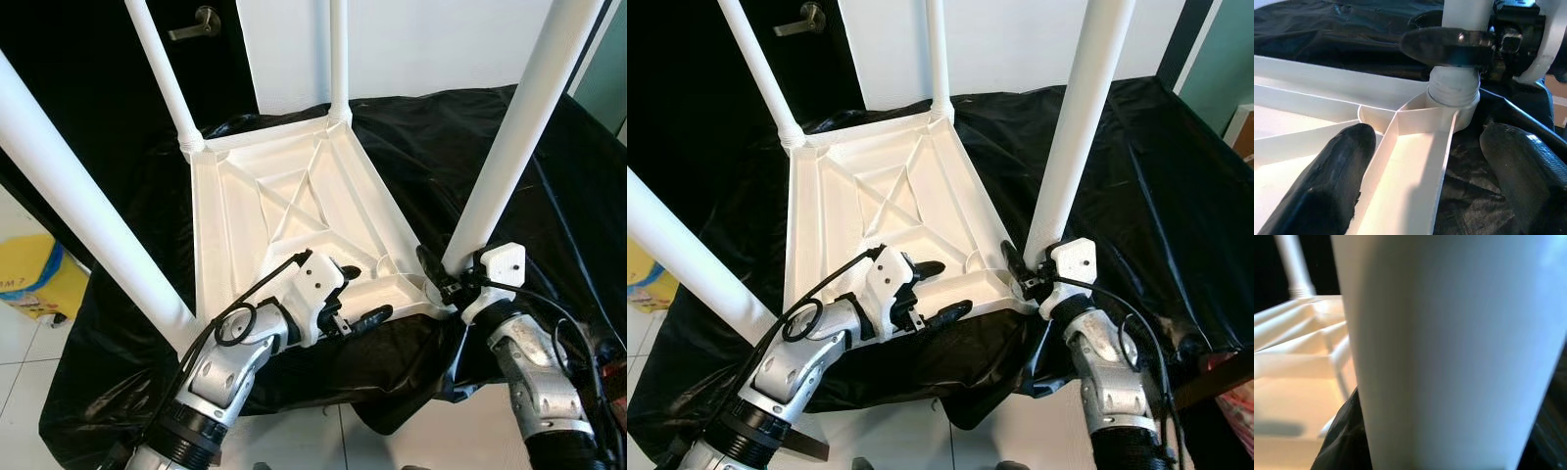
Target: Building children table
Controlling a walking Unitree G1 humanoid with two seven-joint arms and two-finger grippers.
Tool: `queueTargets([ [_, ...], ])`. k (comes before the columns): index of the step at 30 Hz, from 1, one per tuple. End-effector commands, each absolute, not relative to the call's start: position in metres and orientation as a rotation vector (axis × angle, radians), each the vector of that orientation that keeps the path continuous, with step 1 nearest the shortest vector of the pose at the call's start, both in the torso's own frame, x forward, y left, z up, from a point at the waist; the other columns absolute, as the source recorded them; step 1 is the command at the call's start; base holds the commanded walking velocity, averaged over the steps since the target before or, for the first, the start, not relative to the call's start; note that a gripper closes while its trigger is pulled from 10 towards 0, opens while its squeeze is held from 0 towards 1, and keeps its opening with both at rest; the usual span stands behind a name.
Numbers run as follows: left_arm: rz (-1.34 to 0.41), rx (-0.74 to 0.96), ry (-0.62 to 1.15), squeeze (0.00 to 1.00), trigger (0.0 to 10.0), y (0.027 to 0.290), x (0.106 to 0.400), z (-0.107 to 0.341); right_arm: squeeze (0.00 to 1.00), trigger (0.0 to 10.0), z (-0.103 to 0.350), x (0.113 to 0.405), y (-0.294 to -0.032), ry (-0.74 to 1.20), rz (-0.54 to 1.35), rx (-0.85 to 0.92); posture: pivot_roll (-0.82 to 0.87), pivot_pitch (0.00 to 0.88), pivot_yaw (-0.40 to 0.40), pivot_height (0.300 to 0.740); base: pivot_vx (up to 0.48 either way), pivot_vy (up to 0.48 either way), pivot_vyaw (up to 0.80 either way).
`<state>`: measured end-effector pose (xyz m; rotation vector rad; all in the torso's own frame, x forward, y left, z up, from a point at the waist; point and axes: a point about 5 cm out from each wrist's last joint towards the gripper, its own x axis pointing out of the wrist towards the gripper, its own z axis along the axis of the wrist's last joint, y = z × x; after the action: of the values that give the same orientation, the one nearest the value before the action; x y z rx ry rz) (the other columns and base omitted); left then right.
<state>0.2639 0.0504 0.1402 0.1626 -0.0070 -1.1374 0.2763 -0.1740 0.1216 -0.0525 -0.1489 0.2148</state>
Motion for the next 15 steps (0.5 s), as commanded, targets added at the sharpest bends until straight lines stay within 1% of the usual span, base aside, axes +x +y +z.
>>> queueTargets([
  [1,-1.111,0.183,-0.021,0.0,10.0,0.053,0.265,0.139,0.0,10.0,0.088,0.268,-0.17,0.04,0.092,-0.028,-0.13,0.106,0.062,0.74,0.0,0.0,0.0],
  [2,-1.111,0.183,-0.021,0.0,10.0,0.053,0.265,0.139,0.0,10.0,0.088,0.268,-0.17,0.04,0.092,-0.028,-0.13,0.106,0.062,0.74,0.0,0.0,0.0],
  [3,-1.096,0.187,-0.032,0.0,10.0,0.052,0.265,0.14,0.0,10.0,0.088,0.267,-0.164,0.04,0.033,-0.015,-0.12,0.099,0.052,0.74,0.0,0.0,0.0],
  [4,-1.096,0.187,-0.032,0.0,10.0,0.052,0.265,0.14,0.0,10.0,0.088,0.267,-0.164,0.04,0.033,-0.015,-0.12,0.099,0.052,0.74,0.0,0.0,0.0],
  [5,-1.066,0.198,-0.046,0.0,10.0,0.052,0.268,0.14,0.0,10.0,0.087,0.265,-0.156,0.038,-0.041,0.005,-0.11,0.092,0.043,0.74,0.0,0.0,0.0],
  [11,-1.052,0.195,-0.053,0.0,10.0,0.051,0.269,0.141,0.0,10.0,0.086,0.264,-0.152,0.044,-0.069,0.006,-0.11,0.091,0.041,0.74,0.0,0.0,0.0],
  [12,-1.042,0.194,-0.06,0.0,10.0,0.049,0.269,0.142,0.0,10.0,0.085,0.264,-0.148,0.054,-0.109,0.006,-0.1,0.082,0.035,0.74,0.0,0.0,0.0],
  [15,-1.042,0.194,-0.06,0.0,10.0,0.049,0.269,0.142,0.0,10.0,0.085,0.264,-0.148,0.054,-0.109,0.006,-0.1,0.082,0.035,0.74,0.0,0.0,0.0],
])
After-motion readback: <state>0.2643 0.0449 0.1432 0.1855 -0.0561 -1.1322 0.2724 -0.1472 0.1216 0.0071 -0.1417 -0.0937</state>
